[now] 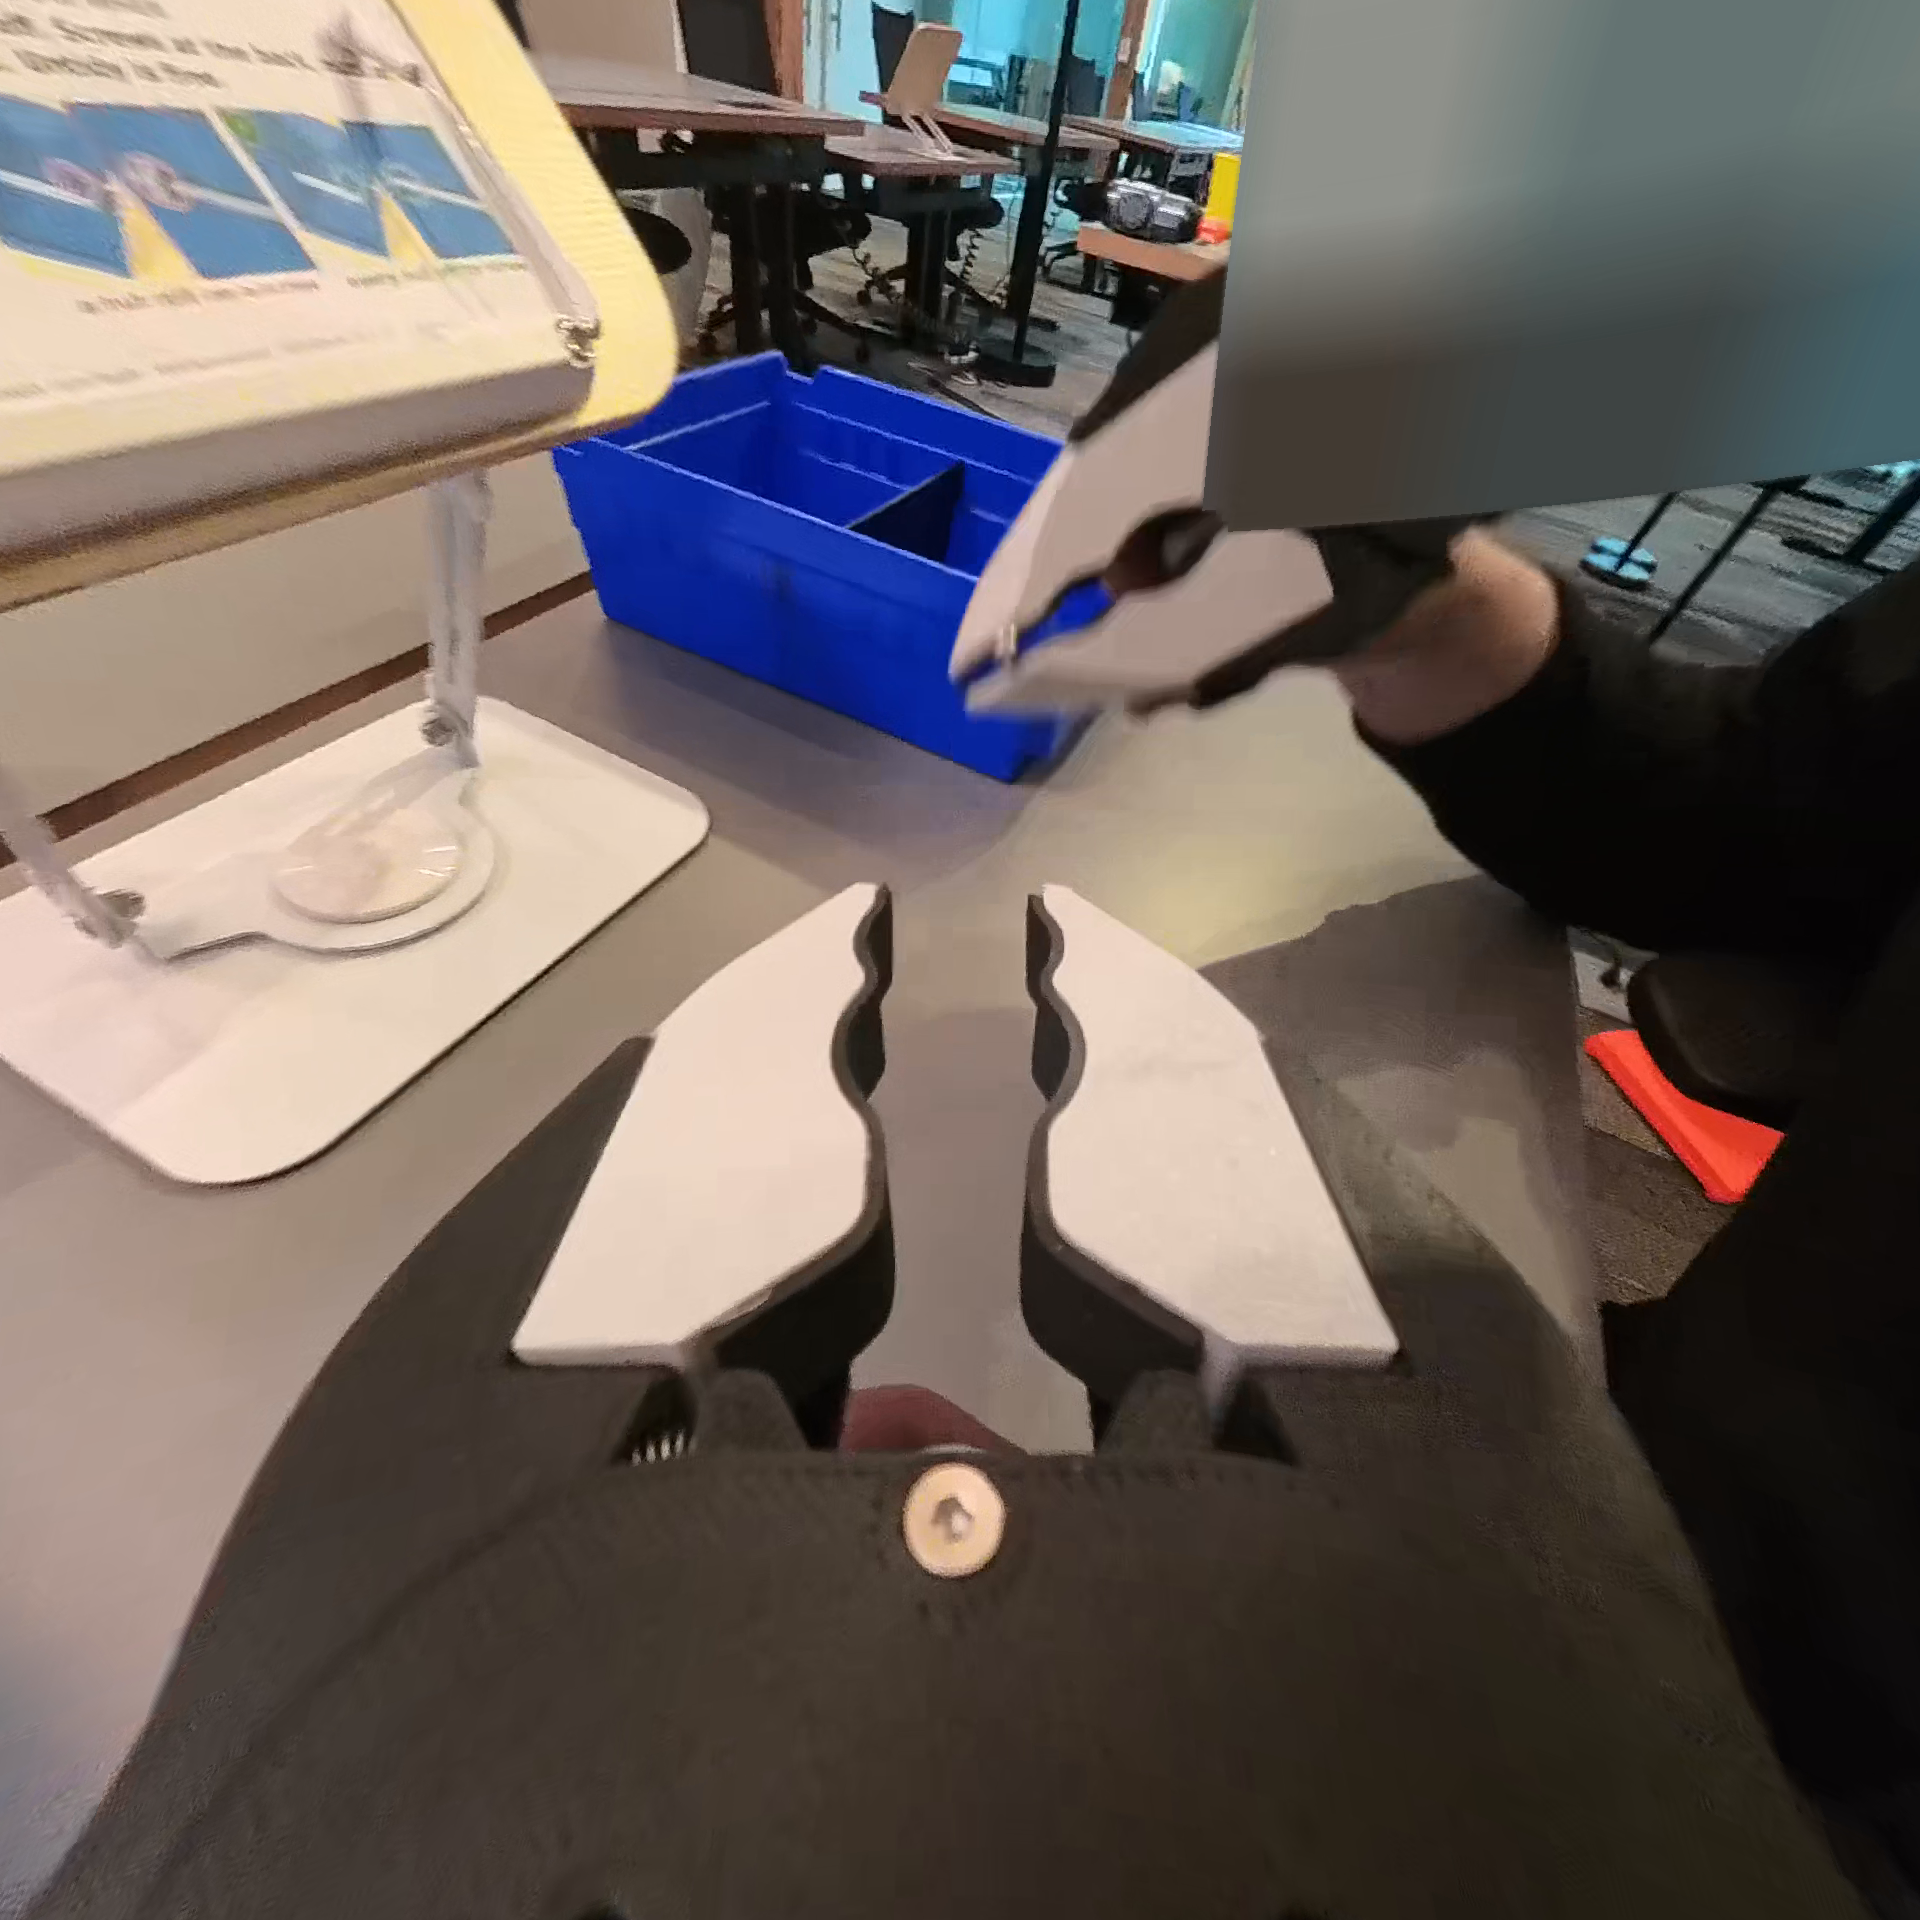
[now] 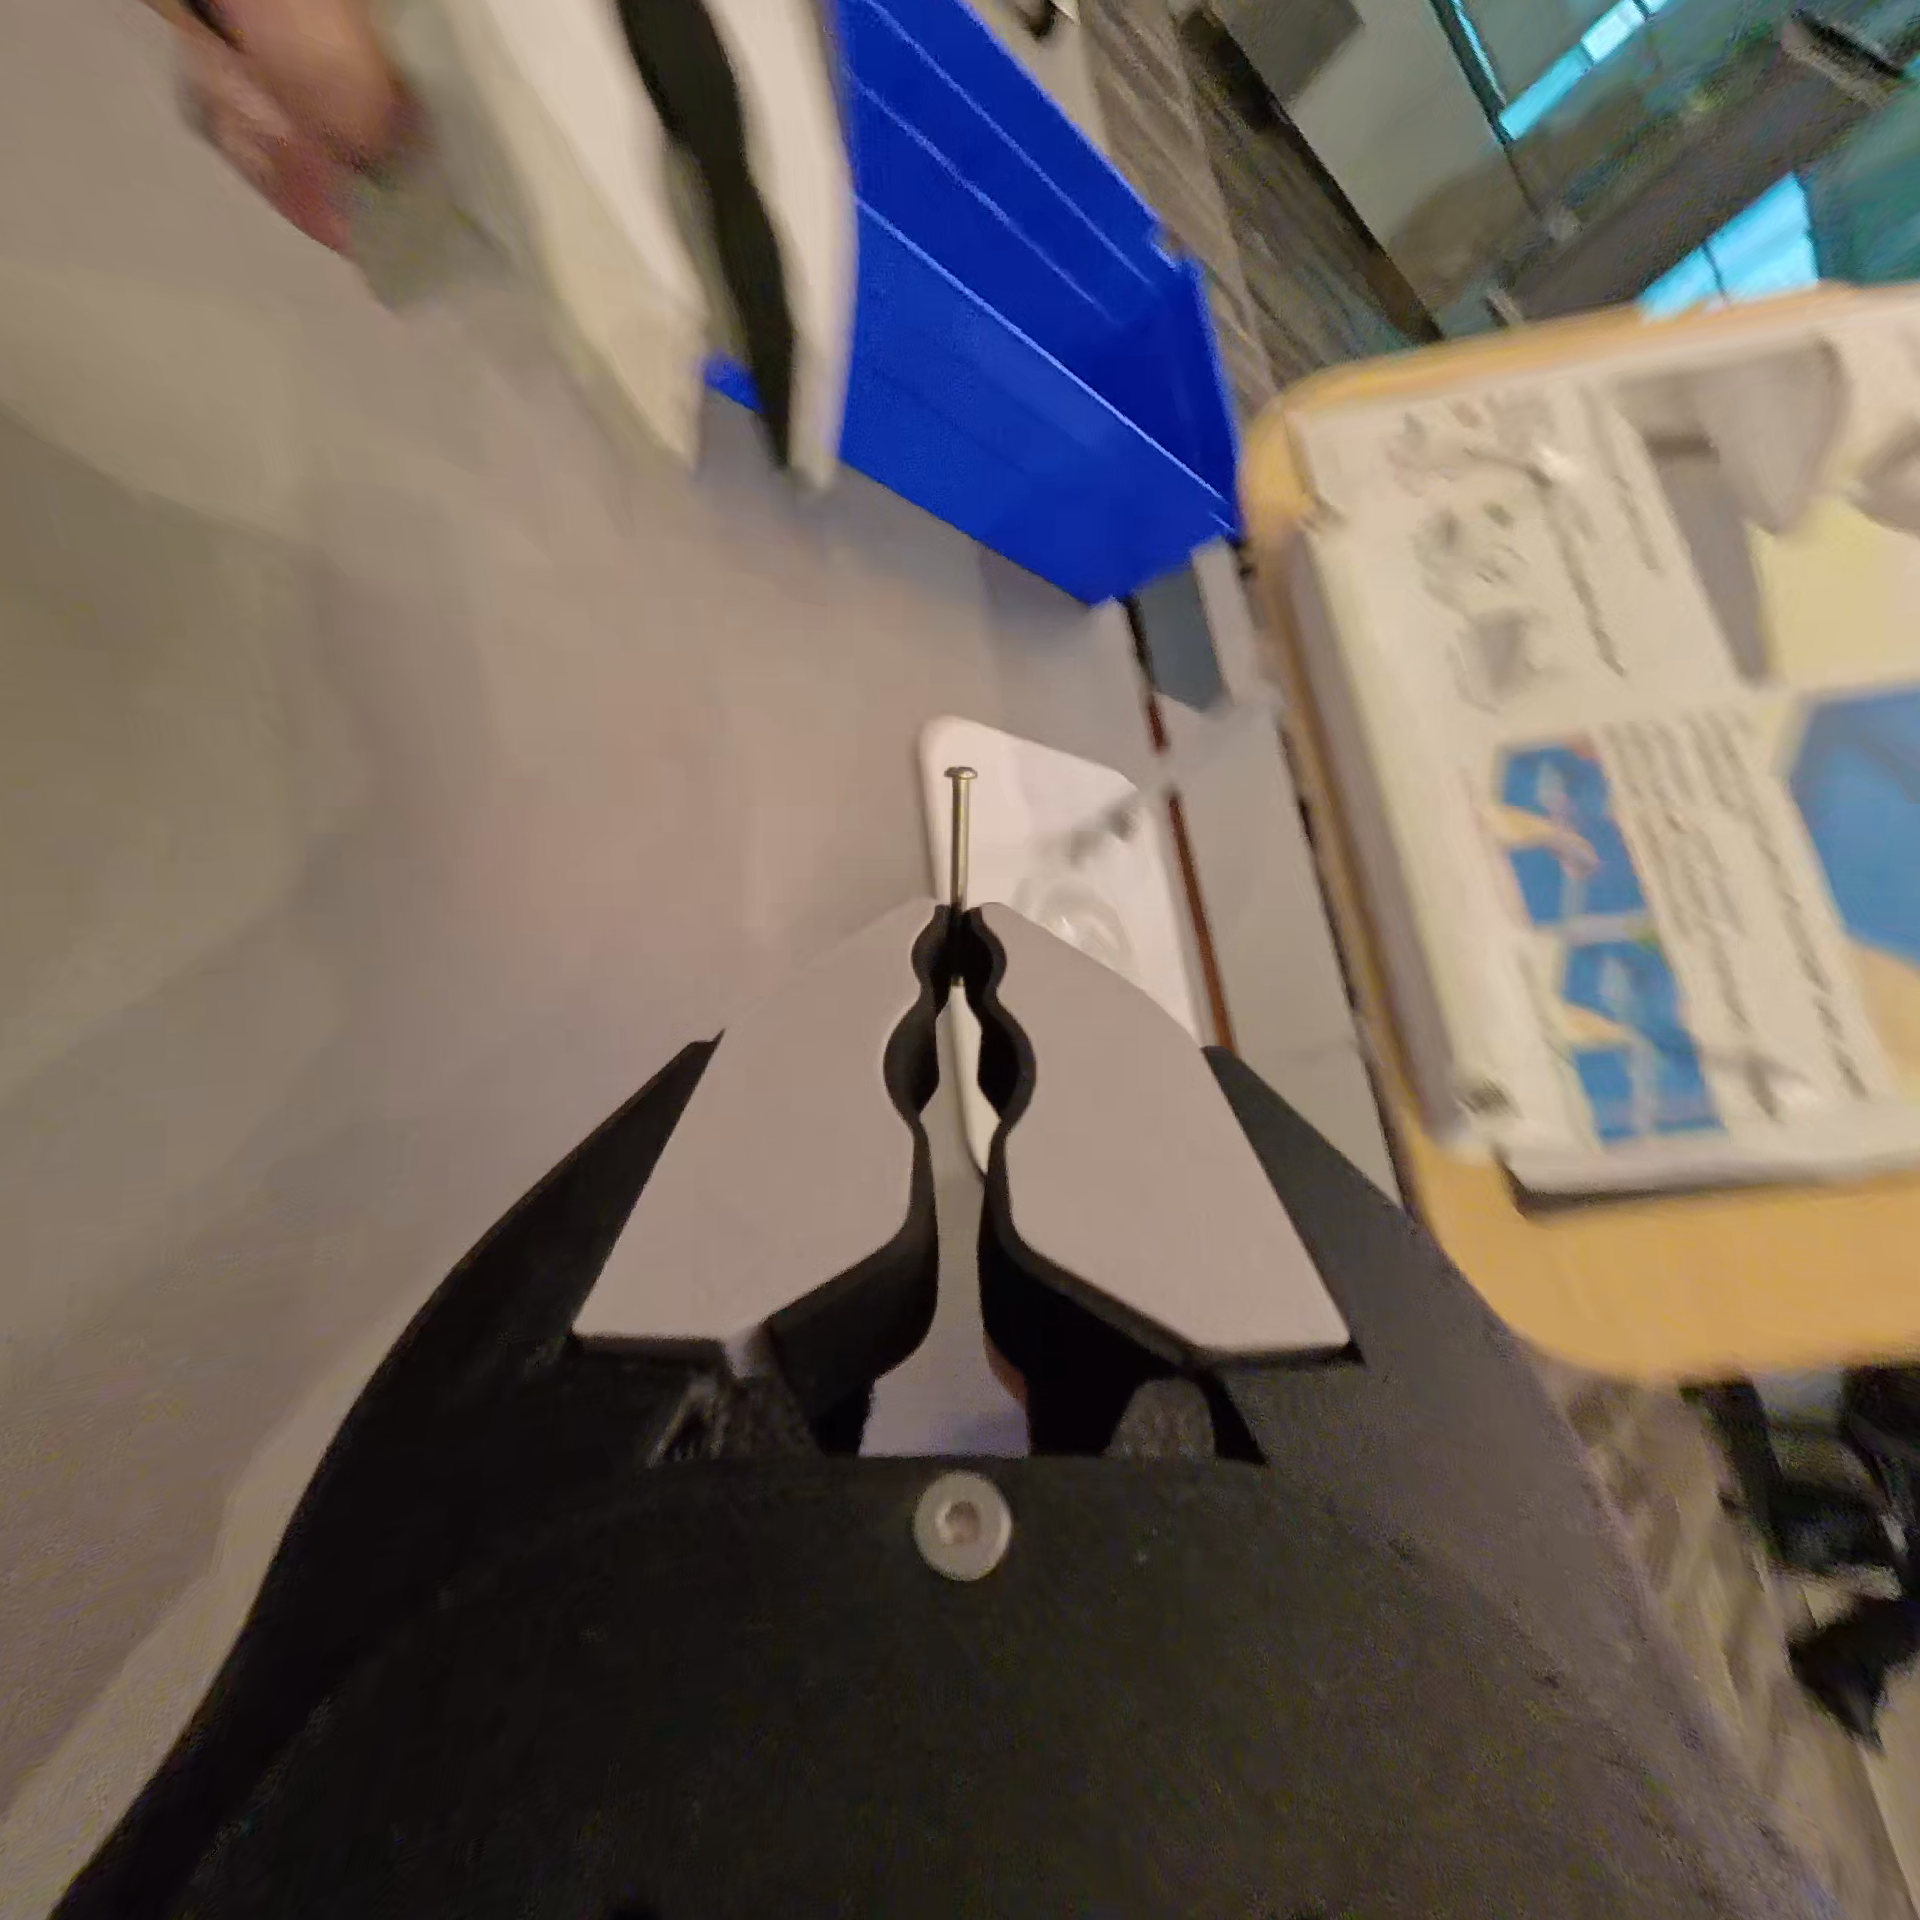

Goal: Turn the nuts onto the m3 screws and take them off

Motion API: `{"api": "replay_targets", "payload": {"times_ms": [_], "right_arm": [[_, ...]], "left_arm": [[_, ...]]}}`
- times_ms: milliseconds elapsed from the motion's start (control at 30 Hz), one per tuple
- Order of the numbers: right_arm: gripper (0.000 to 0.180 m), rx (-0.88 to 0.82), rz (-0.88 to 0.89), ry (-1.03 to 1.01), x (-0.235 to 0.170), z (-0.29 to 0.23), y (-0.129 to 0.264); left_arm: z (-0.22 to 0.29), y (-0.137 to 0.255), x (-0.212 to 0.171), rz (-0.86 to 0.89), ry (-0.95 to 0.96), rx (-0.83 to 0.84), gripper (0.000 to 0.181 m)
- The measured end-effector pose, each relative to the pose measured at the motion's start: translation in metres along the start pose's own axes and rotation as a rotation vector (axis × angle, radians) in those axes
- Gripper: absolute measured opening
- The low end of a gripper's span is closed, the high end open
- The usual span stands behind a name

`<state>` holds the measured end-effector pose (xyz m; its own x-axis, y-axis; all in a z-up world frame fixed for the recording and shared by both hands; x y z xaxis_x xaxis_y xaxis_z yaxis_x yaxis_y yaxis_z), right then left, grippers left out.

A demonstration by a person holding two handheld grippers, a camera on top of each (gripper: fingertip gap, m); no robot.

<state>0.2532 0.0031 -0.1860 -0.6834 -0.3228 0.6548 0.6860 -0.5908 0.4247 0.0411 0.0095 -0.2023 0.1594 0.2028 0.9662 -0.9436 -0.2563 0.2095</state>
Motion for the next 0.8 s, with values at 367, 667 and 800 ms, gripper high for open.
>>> {"api": "replay_targets", "payload": {"times_ms": [367, 667, 800], "right_arm": [[0.002, -0.371, -0.457, -0.361, -0.165, 0.15, 0.07], [0.003, -0.263, -0.612, -0.571, -0.229, 0.159, 0.046], [0.012, -0.232, -0.639, -0.605, -0.236, 0.158, 0.04]], "left_arm": [[-0.005, 0.024, -0.018, -0.047, -0.004, 0.091, 0.021], [-0.008, 0.031, -0.03, -0.069, 0.013, 0.128, 0.021], [-0.009, 0.032, -0.033, -0.08, 0.012, 0.136, 0.022]]}}
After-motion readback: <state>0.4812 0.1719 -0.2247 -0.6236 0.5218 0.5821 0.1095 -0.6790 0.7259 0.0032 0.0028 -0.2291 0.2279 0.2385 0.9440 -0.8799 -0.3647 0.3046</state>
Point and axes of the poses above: each gripper's, where its closed fingertips meet, y back along the fingers, x out of its top, z = x × y across the jaws, the point moved 9 cm from there along y, back along the fingers, and after that the axes turned 3 degrees about z, right-handed, at the moved point
